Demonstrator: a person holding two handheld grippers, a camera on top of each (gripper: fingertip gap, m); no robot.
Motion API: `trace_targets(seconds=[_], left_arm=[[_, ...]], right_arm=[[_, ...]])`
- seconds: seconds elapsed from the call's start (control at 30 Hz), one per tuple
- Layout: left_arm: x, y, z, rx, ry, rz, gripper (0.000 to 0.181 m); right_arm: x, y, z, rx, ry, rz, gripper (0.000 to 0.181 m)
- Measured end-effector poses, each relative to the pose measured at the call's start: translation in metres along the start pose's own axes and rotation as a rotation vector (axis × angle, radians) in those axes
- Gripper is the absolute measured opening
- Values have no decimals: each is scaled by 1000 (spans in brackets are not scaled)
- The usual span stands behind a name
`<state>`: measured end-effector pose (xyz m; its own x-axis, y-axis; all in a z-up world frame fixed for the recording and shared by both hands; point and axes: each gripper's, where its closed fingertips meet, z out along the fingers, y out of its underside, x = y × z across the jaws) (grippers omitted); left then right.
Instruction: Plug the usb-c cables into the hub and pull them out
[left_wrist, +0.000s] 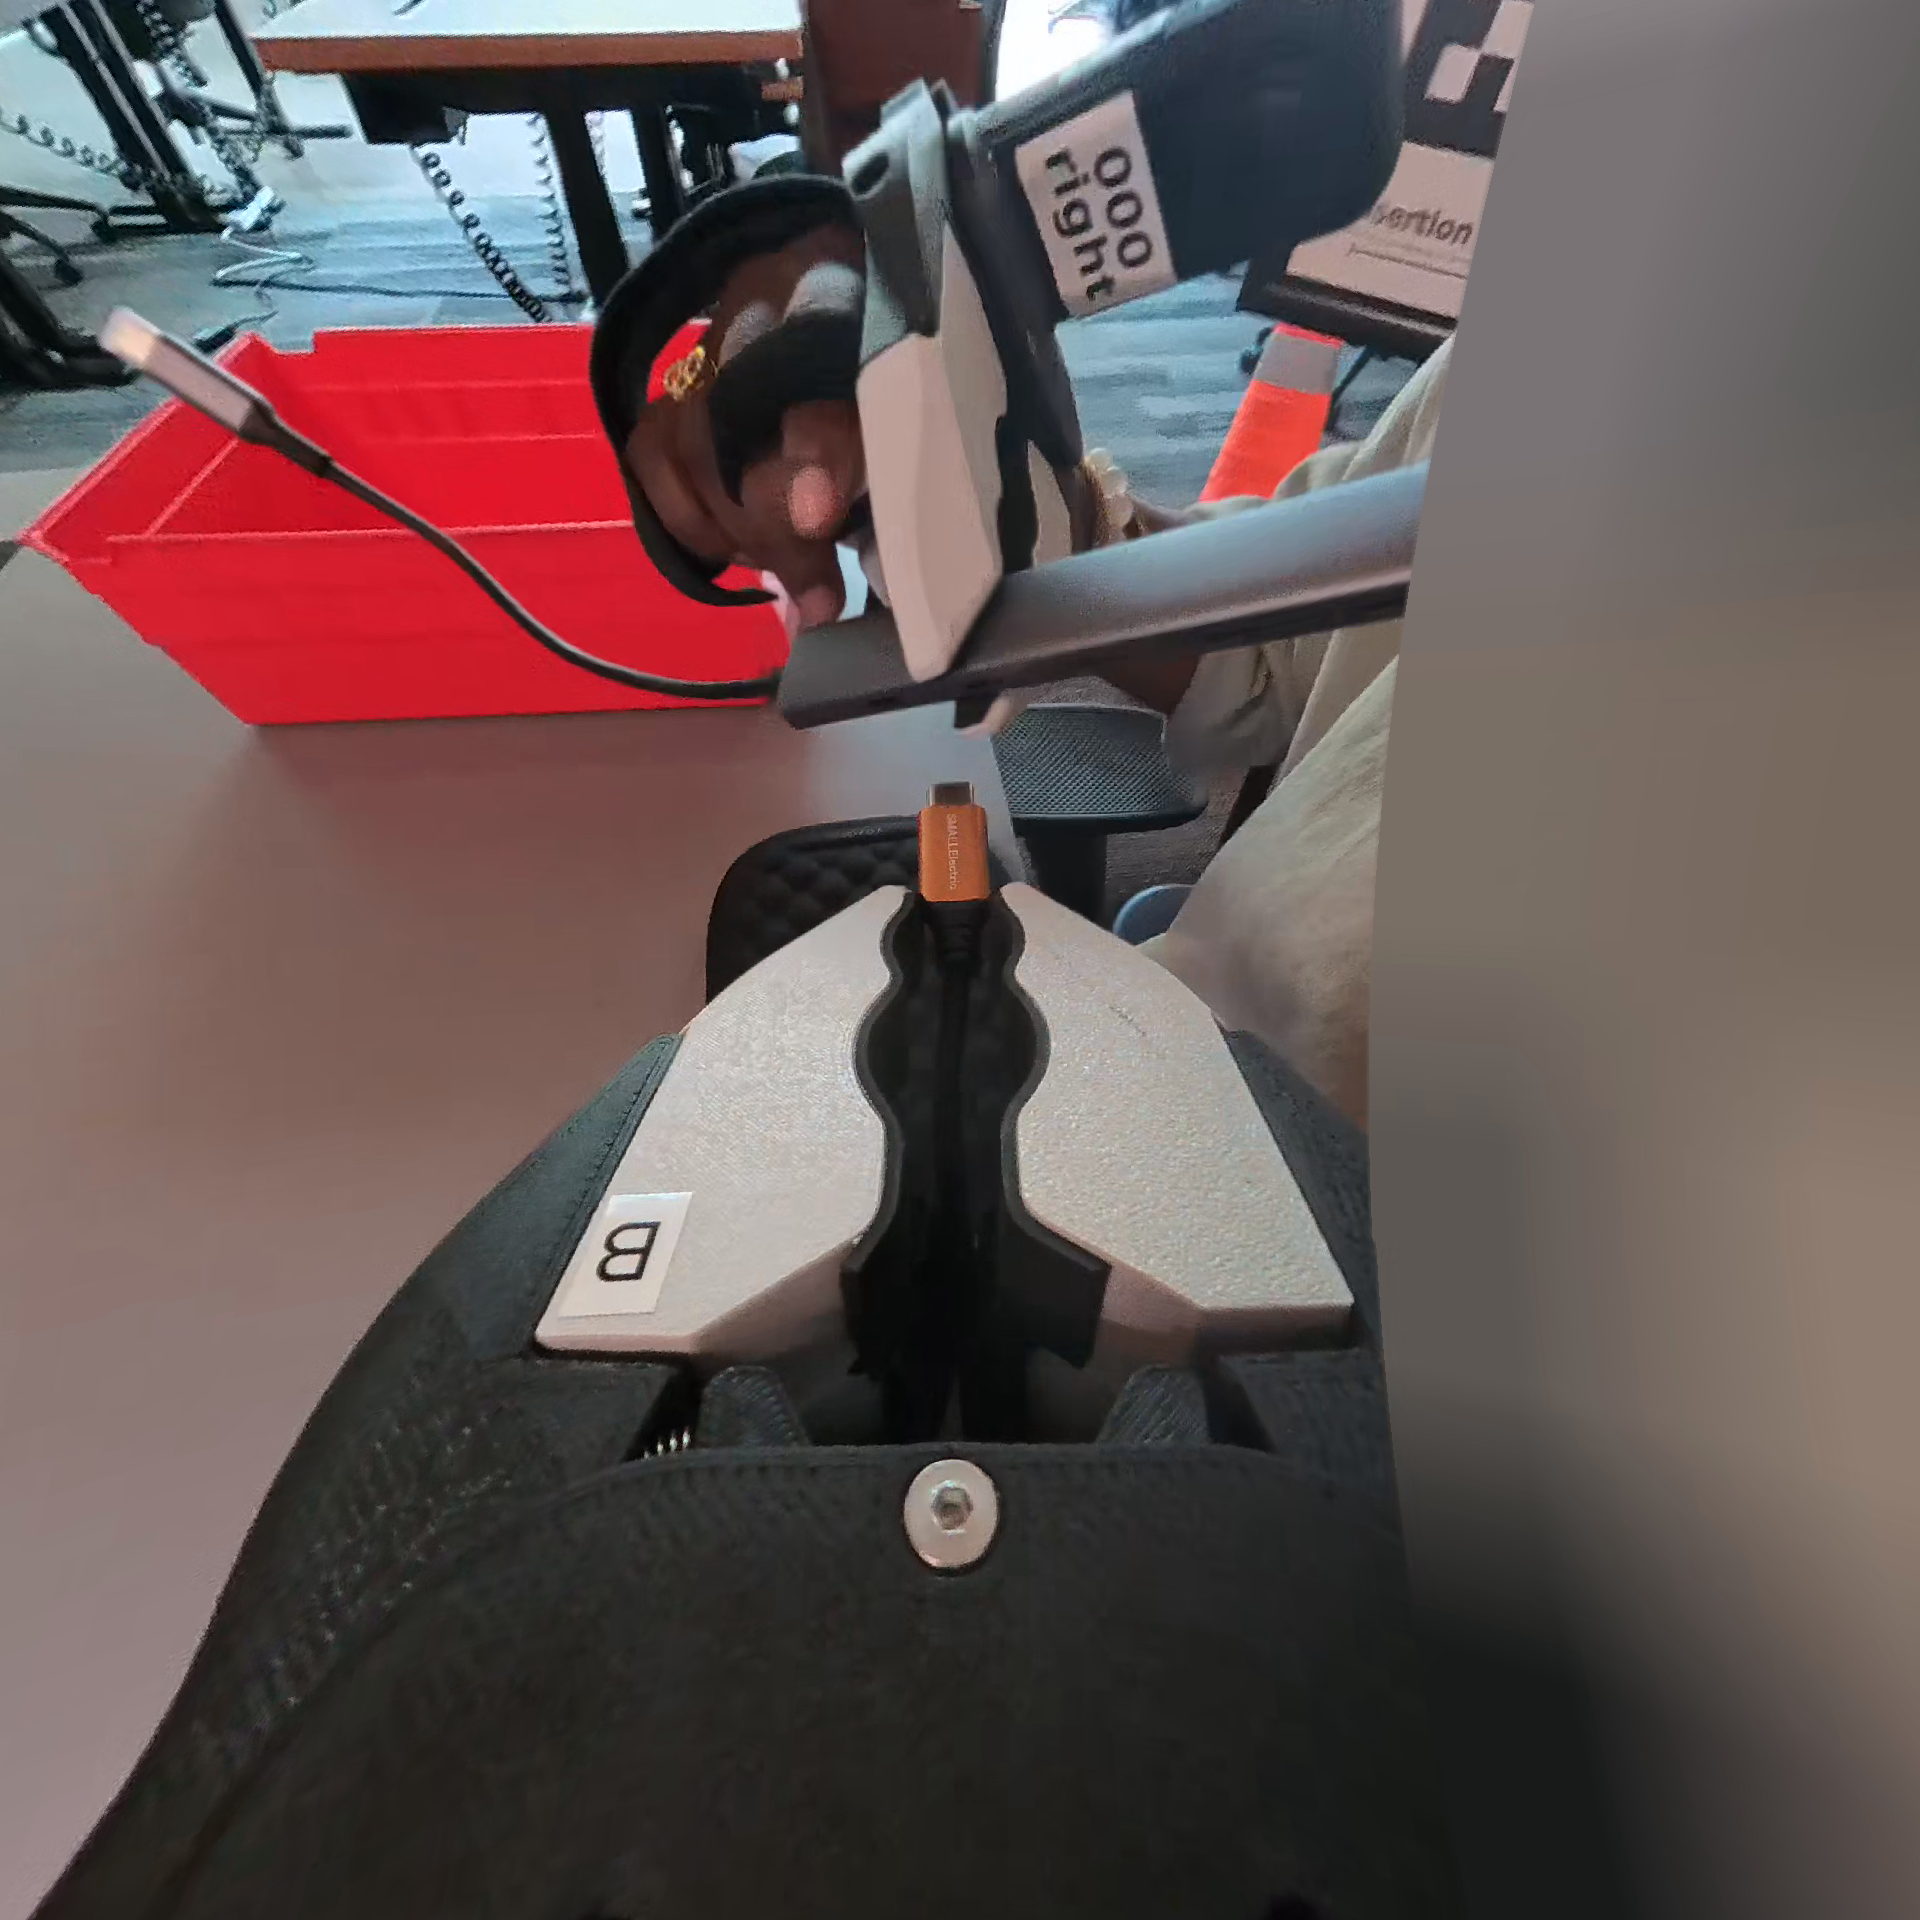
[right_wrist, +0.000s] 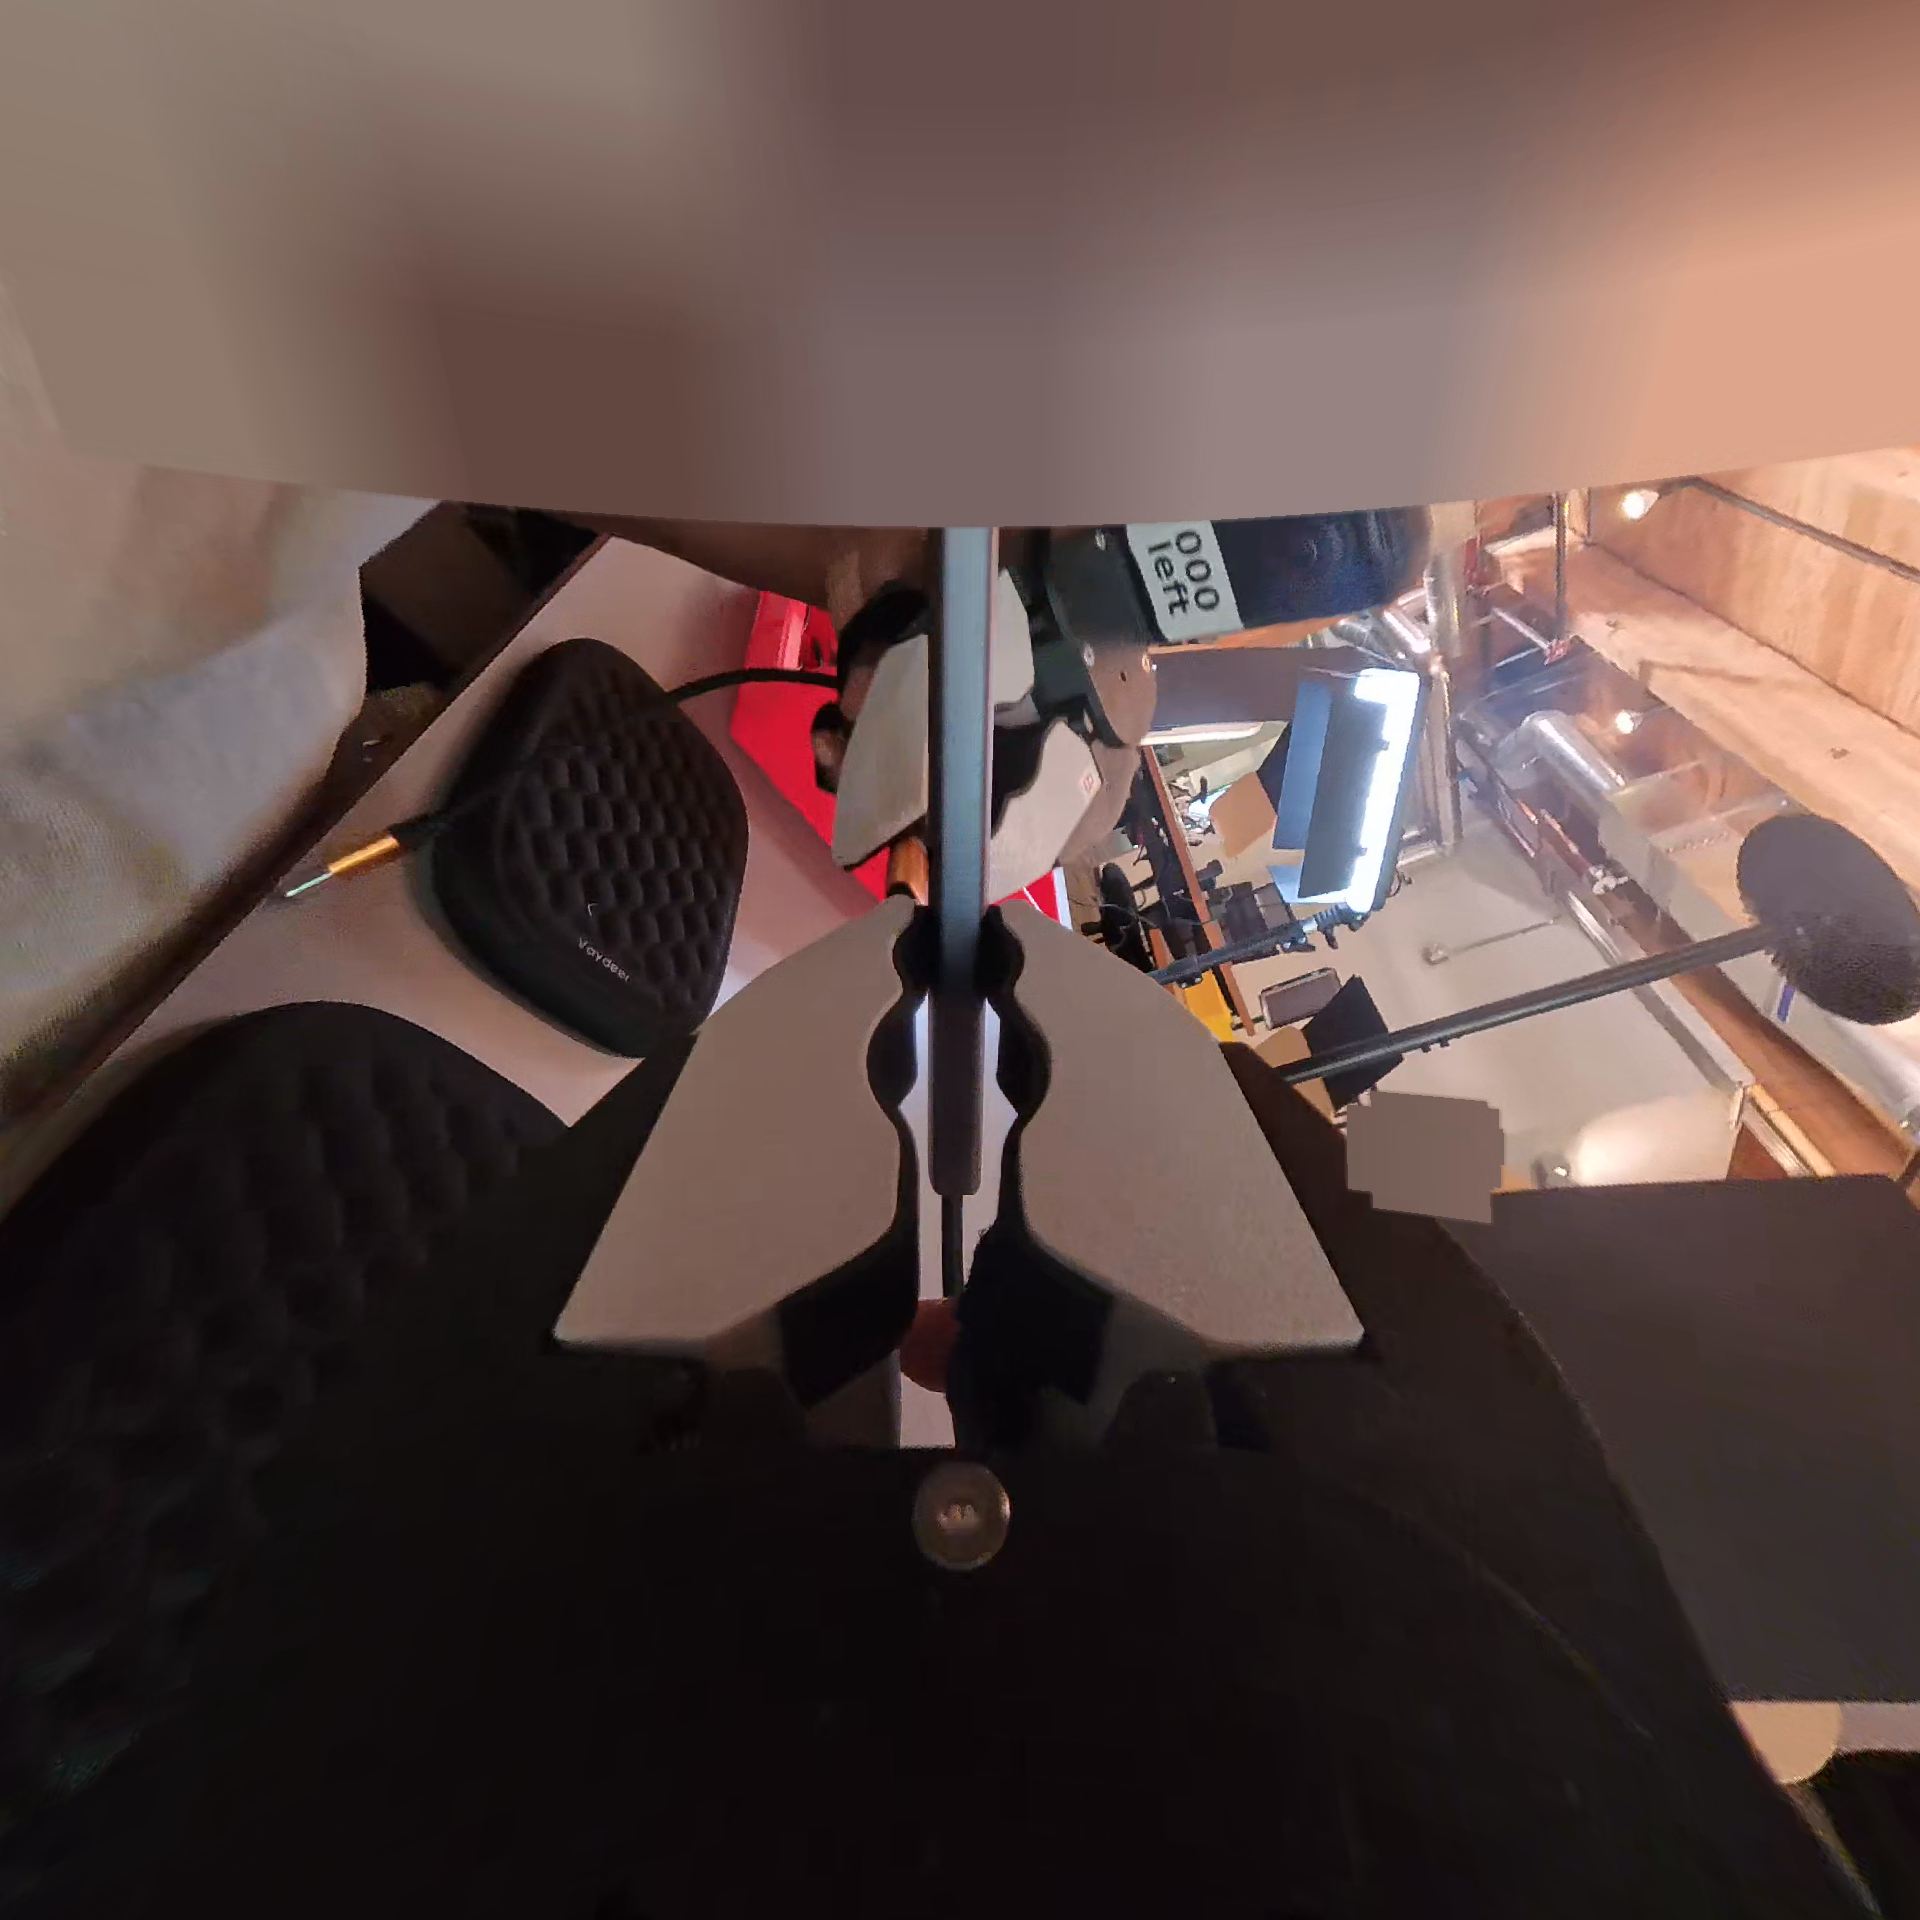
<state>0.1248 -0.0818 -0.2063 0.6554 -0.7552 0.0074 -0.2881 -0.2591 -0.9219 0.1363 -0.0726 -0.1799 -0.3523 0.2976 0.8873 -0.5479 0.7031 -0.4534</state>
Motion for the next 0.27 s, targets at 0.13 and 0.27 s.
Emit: trace_targets(seconds=[0.13,0.27], left_arm=[[6,-8,-2,37,77,-6,11],[6,-8,-3,12,72,10,11]], right_arm=[[-3,1,4,-44,-18,-52,10],[-4,-2,7,-59,-30,-95,10]])
